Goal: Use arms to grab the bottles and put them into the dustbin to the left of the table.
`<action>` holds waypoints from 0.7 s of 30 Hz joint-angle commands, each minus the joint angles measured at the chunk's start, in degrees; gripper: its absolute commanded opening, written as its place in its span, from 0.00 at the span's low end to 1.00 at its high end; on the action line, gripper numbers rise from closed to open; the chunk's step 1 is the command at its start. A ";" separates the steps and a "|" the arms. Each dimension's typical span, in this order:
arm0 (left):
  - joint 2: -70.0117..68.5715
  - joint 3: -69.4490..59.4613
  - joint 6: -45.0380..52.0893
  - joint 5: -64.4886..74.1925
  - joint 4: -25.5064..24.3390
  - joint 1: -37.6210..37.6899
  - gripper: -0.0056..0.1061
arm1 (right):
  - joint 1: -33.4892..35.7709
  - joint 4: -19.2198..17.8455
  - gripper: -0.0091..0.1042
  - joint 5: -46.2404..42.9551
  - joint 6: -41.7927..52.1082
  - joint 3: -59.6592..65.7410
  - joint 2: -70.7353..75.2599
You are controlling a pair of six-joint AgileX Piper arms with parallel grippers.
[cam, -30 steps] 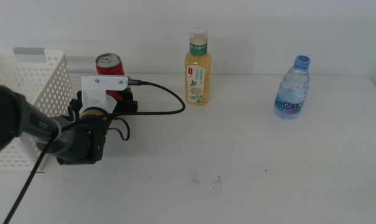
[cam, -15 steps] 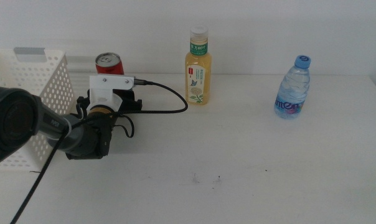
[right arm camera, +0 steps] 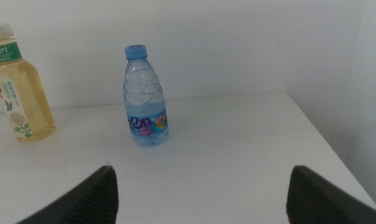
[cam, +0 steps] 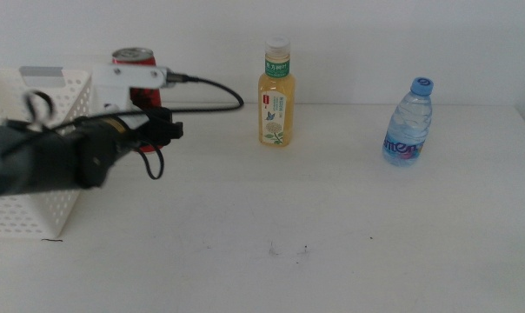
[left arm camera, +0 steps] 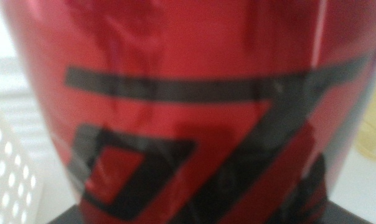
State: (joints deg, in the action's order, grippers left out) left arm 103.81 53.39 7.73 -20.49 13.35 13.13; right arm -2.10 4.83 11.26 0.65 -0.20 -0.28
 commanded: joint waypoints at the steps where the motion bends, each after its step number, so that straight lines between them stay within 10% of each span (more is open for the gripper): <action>1: -7.34 -0.15 0.01 8.85 -0.38 0.01 0.11 | -0.30 -0.15 0.87 -0.72 0.29 0.20 0.28; 21: -8.59 37.59 11.54 83.33 -5.15 -21.23 0.11 | -0.30 -0.15 0.87 -0.72 0.29 0.20 0.28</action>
State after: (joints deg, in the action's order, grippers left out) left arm 93.48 88.14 17.60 60.78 9.10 -5.80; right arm -2.10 4.83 11.26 0.65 -0.20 -0.28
